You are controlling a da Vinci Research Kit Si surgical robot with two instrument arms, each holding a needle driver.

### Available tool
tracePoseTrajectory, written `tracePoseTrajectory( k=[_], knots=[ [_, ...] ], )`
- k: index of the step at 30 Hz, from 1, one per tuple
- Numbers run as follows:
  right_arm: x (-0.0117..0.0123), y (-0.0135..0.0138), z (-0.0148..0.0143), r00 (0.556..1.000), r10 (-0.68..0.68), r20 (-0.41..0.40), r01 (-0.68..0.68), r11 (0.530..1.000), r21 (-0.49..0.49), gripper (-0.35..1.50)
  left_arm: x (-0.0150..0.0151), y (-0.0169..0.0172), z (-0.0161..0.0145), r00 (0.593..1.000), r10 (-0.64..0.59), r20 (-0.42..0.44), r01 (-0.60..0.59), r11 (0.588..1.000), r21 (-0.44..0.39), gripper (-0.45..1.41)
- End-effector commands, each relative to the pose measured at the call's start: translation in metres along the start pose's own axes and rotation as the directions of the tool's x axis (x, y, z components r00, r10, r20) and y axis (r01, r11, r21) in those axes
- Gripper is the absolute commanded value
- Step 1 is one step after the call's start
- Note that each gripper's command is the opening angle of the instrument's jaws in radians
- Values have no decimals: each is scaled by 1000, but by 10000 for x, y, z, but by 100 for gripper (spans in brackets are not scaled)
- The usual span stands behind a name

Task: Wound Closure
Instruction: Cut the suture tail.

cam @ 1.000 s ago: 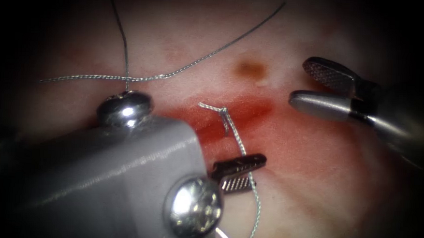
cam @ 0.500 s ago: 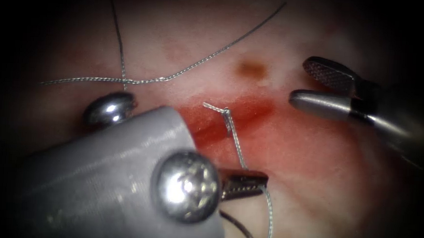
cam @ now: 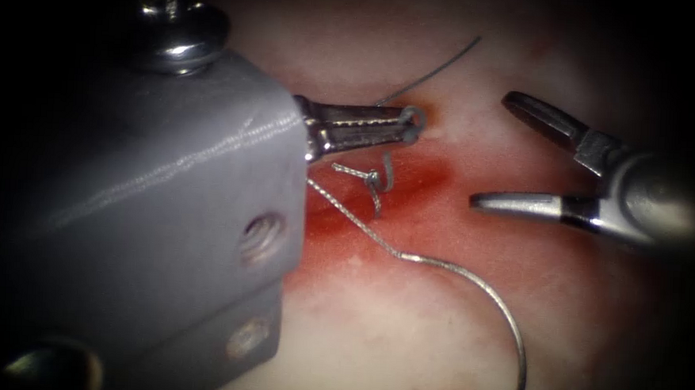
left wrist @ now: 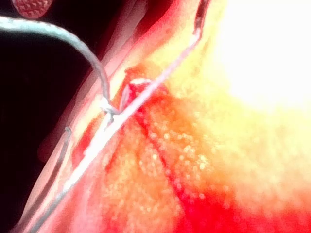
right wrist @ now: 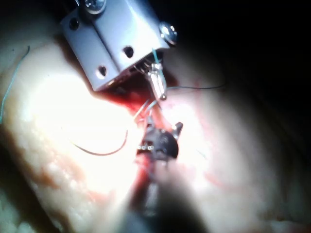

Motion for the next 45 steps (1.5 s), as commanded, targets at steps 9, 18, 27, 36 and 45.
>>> tracePoseTrajectory(
  k=[9,18,27,36,45],
  knots=[
    [16,-14,48,1000,19,9,-20,993,116,76,-10,13,2,997,-75,4,75,996,-53,-45],
    [33,-17,76,996,90,-2,-89,989,114,86,-10,13,0,996,-87,3,87,995,-40,-45],
    [32,-3,89,984,177,14,-178,981,76,94,-12,10,-1,996,-88,2,88,996,-24,-45],
    [26,-15,115,982,187,17,-187,982,37,98,-13,8,0,995,-95,2,95,995,-23,-45],
    [25,-15,121,983,185,18,-186,982,27,93,-14,6,1,993,-120,2,120,992,-25,-45]
  ],
)
